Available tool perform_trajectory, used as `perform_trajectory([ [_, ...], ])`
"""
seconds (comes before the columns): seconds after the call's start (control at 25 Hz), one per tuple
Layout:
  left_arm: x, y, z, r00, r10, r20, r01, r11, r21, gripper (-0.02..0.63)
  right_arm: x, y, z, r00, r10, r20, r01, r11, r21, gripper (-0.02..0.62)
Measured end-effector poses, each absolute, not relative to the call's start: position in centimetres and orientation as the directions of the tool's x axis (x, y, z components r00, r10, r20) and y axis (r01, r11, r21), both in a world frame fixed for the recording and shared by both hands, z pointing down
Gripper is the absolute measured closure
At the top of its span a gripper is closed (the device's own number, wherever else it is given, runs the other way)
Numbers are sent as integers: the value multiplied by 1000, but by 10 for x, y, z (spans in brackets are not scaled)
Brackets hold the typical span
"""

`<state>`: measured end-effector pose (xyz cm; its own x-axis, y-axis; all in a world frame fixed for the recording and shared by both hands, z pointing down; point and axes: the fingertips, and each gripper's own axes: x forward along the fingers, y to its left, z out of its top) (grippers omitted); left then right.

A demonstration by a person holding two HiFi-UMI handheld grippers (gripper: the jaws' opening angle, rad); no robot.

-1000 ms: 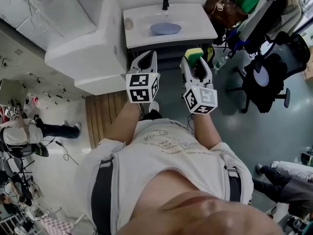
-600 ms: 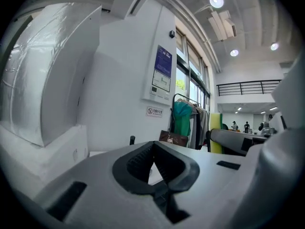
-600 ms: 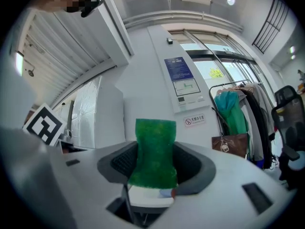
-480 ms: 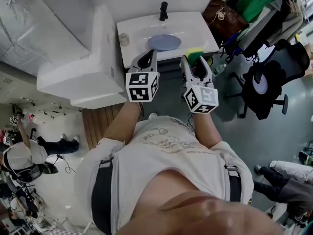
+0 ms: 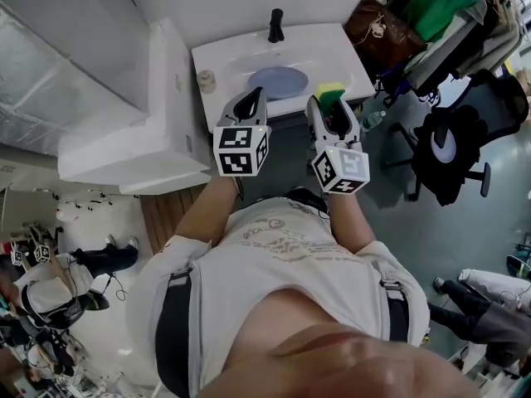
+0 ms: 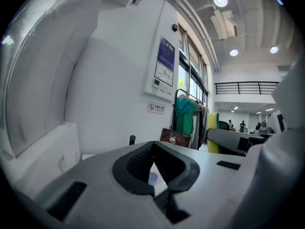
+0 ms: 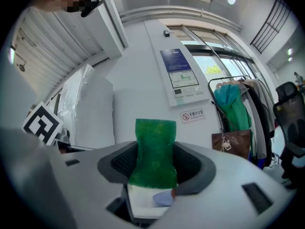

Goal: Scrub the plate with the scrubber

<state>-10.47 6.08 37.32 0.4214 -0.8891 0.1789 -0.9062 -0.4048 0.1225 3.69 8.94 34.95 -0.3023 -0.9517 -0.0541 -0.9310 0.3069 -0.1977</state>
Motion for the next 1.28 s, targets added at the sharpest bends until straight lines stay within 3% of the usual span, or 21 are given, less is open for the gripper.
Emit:
perform_trajectory([
  [0.92,-68,-99,397,281,-924,260,-959,-261,109,584,62,-105,370,-487,-873,-26,-850,480,-218,370],
  [1.28,-64,-144,427,187,-914,361,-980,-152,126,584,73,-167,391,-582,-813,13,-791,562,-242,369],
])
